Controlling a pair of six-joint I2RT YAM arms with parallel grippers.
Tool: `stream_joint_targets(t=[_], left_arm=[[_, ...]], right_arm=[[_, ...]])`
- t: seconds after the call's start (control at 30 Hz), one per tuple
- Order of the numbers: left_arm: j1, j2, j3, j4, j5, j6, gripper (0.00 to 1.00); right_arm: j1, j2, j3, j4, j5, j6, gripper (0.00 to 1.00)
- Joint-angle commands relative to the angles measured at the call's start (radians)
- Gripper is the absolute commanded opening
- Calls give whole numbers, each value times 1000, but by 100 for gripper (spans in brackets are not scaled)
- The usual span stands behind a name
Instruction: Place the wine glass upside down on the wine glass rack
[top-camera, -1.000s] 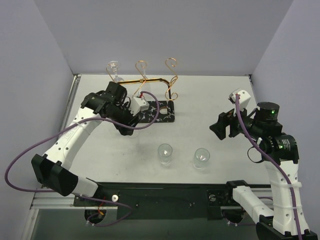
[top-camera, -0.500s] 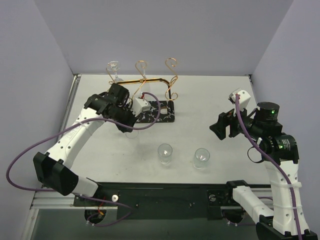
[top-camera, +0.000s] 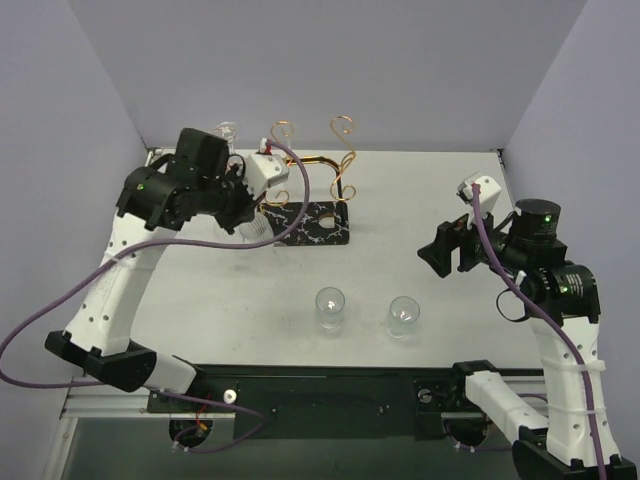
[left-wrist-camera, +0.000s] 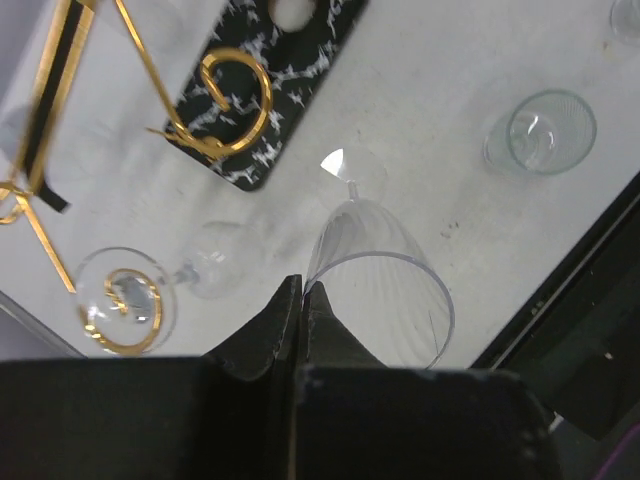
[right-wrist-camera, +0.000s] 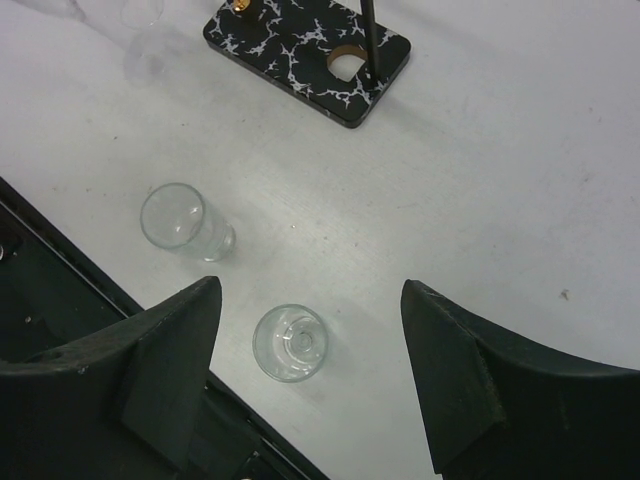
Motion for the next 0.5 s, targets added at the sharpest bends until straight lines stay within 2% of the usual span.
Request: stream_joint_targets(t=[0.0,0.1,0.2,0.3,0.43,0.47], left_arm=[[-3,-52,257,-78,71,18,0],[-3,-68,335,-64,189,3,0],[-3,-103,341,32,283,-52,0],[-5,-149,260,182,352,-127,0],[-16,-212,85,487,377,-227,0],[-17,-213,76,512,383,-253,0]], right_arm=[[29,31,64,-18,-63,-18,68],[52,57,110,-37,-79,-9,69],[82,89,153,-41,-120,10,70],[140,119,220,-37,-146,34,70],[225,185,305,-26,-140,68,69],[233,206,316,-17,-148,77,69]])
